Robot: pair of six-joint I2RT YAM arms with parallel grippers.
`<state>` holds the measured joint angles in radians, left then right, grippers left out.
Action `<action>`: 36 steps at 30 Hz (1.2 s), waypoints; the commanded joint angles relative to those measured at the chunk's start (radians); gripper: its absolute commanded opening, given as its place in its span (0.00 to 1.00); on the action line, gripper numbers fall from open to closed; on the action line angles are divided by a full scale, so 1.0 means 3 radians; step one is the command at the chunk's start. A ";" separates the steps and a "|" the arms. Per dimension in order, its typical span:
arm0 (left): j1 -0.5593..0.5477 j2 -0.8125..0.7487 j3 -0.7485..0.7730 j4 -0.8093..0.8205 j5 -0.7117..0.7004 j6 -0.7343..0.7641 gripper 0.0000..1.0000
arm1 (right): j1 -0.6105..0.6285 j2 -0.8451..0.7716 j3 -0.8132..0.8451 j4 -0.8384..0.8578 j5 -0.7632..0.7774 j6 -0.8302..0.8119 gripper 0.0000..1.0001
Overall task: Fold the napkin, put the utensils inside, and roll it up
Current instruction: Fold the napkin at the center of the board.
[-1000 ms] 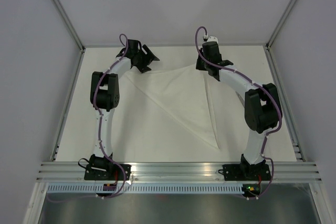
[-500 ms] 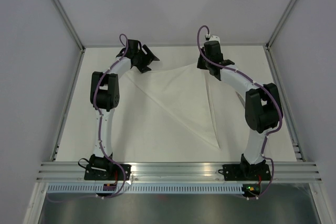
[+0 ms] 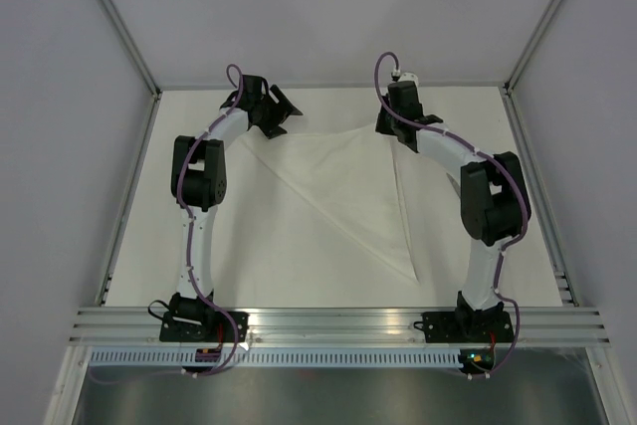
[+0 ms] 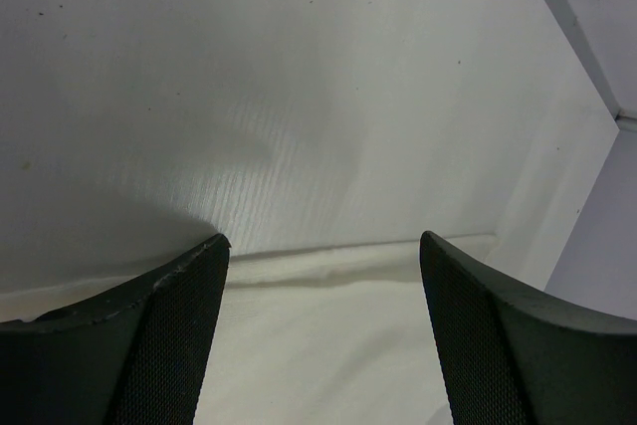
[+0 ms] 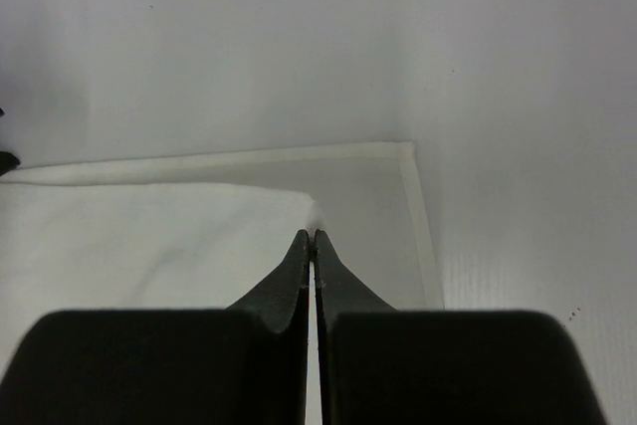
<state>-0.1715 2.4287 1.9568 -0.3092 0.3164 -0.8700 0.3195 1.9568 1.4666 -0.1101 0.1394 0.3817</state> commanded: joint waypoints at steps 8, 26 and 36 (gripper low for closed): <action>0.0019 0.0122 0.0130 -0.0043 0.0055 0.0103 0.82 | -0.0058 0.0370 0.0163 0.0116 0.0026 0.0062 0.00; 0.0019 -0.0338 -0.0253 0.0876 0.0290 0.0128 0.87 | -0.0068 0.0672 0.0439 -0.0027 0.0322 -0.0081 0.30; 0.0014 -0.0563 -0.0422 0.1162 0.0545 0.0139 0.88 | -0.0160 0.0851 0.0858 -0.0257 0.0399 -0.0178 0.60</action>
<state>-0.1696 2.3581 1.8503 -0.0647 0.4183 -0.8581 0.2890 2.1998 1.6665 -0.1589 0.2298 0.3477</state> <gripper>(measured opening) 0.877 0.582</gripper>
